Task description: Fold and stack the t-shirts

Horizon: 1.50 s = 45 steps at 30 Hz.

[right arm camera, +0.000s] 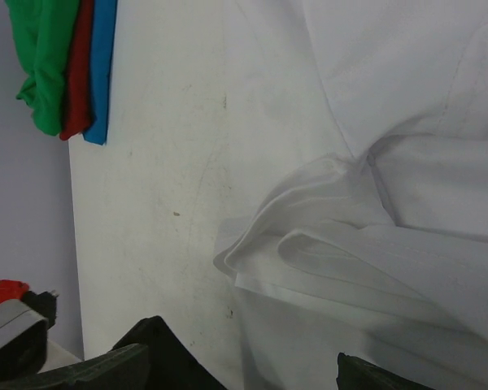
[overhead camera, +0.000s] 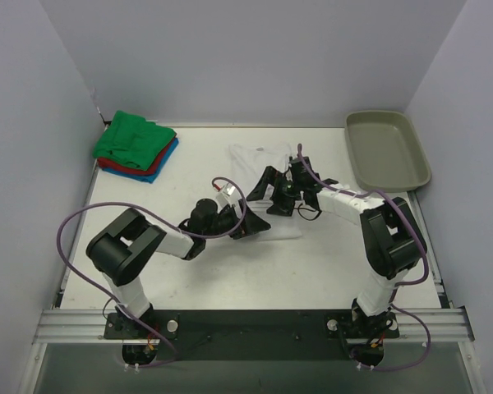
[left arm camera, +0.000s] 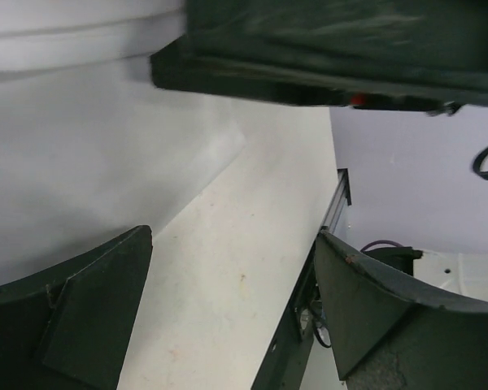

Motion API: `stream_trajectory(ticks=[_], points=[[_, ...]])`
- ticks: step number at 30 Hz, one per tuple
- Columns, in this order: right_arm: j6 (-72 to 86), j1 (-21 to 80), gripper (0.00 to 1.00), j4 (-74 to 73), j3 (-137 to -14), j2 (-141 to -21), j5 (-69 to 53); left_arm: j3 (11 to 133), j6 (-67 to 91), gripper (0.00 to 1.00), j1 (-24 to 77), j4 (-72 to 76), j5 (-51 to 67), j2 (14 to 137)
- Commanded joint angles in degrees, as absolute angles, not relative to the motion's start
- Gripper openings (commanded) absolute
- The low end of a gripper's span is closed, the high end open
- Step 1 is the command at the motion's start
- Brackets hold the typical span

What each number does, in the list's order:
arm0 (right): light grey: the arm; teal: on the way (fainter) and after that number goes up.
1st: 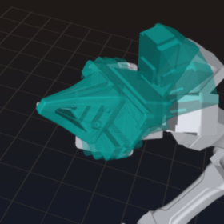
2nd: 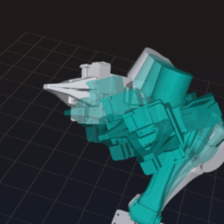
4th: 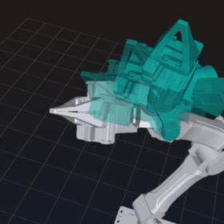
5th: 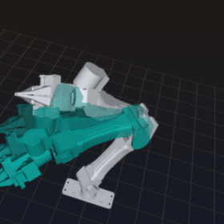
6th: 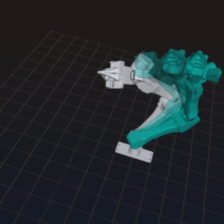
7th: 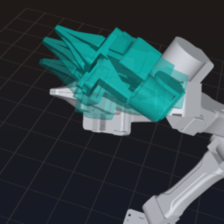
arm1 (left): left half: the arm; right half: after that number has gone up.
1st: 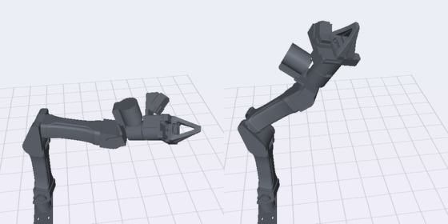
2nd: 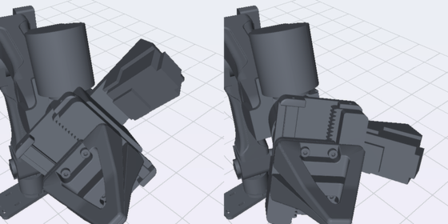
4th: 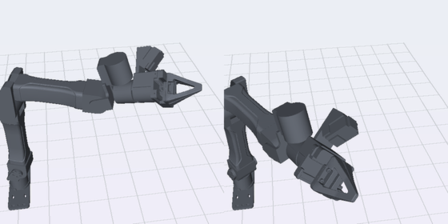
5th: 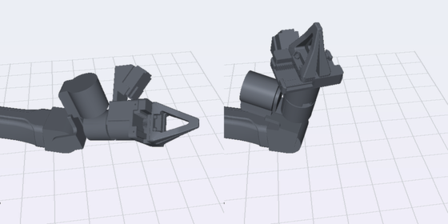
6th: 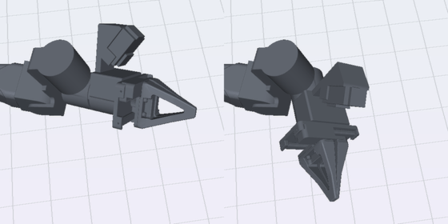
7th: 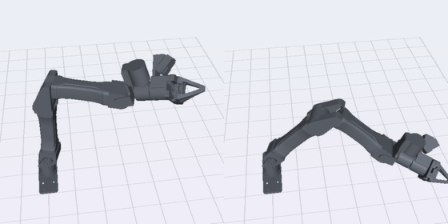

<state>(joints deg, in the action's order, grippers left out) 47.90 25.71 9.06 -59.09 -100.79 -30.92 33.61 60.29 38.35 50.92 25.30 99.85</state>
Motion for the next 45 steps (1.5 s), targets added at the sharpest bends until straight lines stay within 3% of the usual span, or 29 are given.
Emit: stream_trajectory(ticks=[1, 10, 30, 45], points=[[46.8, 24.8, 1.00, 8.7, -59.9, -97.6, -31.2, 34.1, 58.2, 0.90, 37.5, 54.7, 25.7, 104.1], [46.9, 24.7, 1.00, 8.6, -59.8, -98.6, -31.9, 32.2, 59.6, 0.90, 36.7, 63.9, 26.2, 112.9], [49.2, 26.4, 1.00, 11.6, -60.6, -105.6, -31.9, 29.6, 60.6, 0.90, 36.5, 65.4, 26.7, 111.0], [45.6, 22.8, 1.00, 10.2, -72.4, -114.7, -29.1, 28.7, 60.9, 0.90, 36.5, 66.2, 27.2, 111.7]])
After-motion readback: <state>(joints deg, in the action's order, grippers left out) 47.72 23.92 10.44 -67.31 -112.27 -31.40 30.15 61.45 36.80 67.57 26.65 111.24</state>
